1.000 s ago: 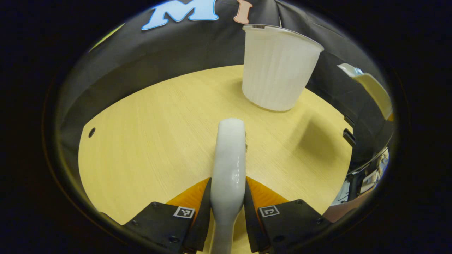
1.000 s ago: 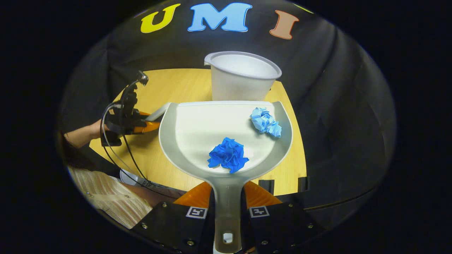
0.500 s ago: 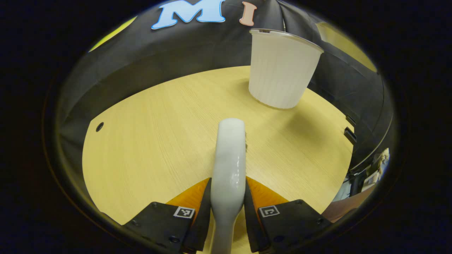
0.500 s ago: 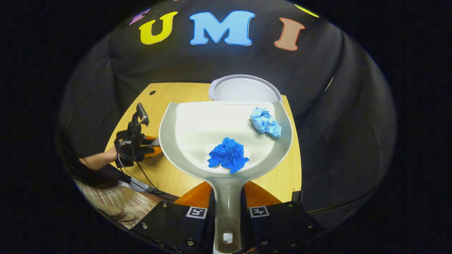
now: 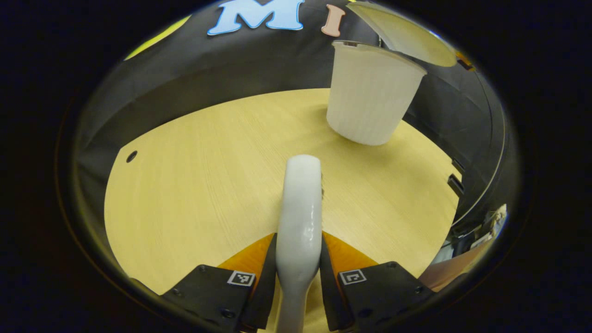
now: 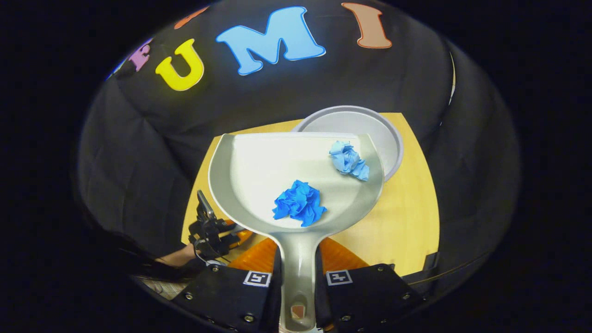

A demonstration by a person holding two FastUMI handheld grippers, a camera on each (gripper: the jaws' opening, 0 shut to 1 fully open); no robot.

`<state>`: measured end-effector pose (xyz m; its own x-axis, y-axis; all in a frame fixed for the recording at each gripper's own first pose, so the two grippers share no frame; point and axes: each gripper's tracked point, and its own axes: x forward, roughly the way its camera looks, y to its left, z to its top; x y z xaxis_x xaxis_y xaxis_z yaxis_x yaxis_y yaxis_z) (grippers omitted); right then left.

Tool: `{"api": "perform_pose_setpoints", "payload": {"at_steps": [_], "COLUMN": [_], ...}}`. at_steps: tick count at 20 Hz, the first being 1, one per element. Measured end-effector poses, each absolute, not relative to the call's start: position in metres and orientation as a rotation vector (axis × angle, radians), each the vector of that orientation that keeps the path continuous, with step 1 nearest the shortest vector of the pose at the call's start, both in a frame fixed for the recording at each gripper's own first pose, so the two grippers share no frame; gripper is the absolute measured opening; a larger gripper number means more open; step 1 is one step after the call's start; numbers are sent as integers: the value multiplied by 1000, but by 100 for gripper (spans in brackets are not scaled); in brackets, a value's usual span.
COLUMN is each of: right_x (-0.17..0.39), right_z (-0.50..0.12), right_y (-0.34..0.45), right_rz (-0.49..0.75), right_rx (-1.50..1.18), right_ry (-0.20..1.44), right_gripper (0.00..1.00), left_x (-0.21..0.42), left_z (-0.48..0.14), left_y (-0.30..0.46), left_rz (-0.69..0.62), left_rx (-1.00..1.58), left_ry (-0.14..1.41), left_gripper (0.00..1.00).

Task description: Pick up the small broom and dustpan from the desktop, sweep the trash into the dustpan with the broom, and then empty the trash into the garbage bin.

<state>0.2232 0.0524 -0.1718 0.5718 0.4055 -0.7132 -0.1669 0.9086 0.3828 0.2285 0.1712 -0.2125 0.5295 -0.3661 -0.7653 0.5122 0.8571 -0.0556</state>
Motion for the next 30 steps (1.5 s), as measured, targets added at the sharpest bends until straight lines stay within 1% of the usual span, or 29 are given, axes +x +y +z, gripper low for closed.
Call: {"api": "perform_pose_setpoints", "payload": {"at_steps": [3, 4, 5, 8, 10, 11, 12, 17, 22, 26, 27, 28, 29, 30], "right_x": [242, 246, 253, 270, 271, 271, 271, 277, 273, 280, 281, 280, 278, 277], "right_z": [-163, -160, -159, -155, -148, -146, -144, -127, -123, -118, -115, -113, -115, -117], "right_y": [64, 64, 64, 65, 66, 67, 68, 61, 68, 65, 65, 68, 70, 73], "right_rz": [391, 399, 405, 407, 422, 430, 438, 486, 503, 523, 525, 530, 532, 531], "right_rx": [518, 578, 638, 788, 906, 972, 1034, 1348, 1452, 1551, 1570, 1579, 1572, 1552], "right_ry": [908, 907, 903, 891, 884, 881, 874, 783, 738, 664, 651, 644, 646, 653], "right_gripper": [29, 29, 28, 29, 28, 27, 27, 27, 27, 27, 27, 27, 27, 27], "left_x": [225, 225, 226, 228, 229, 229, 230, 231, 229, 224, 223, 222, 220, 219], "left_z": [-215, -215, -216, -216, -217, -216, -216, -216, -215, -214, -215, -214, -214, -213], "left_y": [172, 173, 173, 174, 172, 173, 171, 168, 169, 172, 173, 175, 175, 176], "left_rz": [-512, -509, -505, -502, -505, -507, -510, -515, -512, -498, -495, -493, -489, -485], "left_rx": [173, 172, 171, 172, 179, 181, 183, 184, 179, 156, 155, 155, 155, 153], "left_ry": [871, 873, 874, 879, 880, 879, 878, 882, 881, 882, 880, 878, 876, 875], "left_gripper": [50, 52, 50, 50, 50, 52, 50, 50, 50, 50, 53, 51, 50, 53]}}
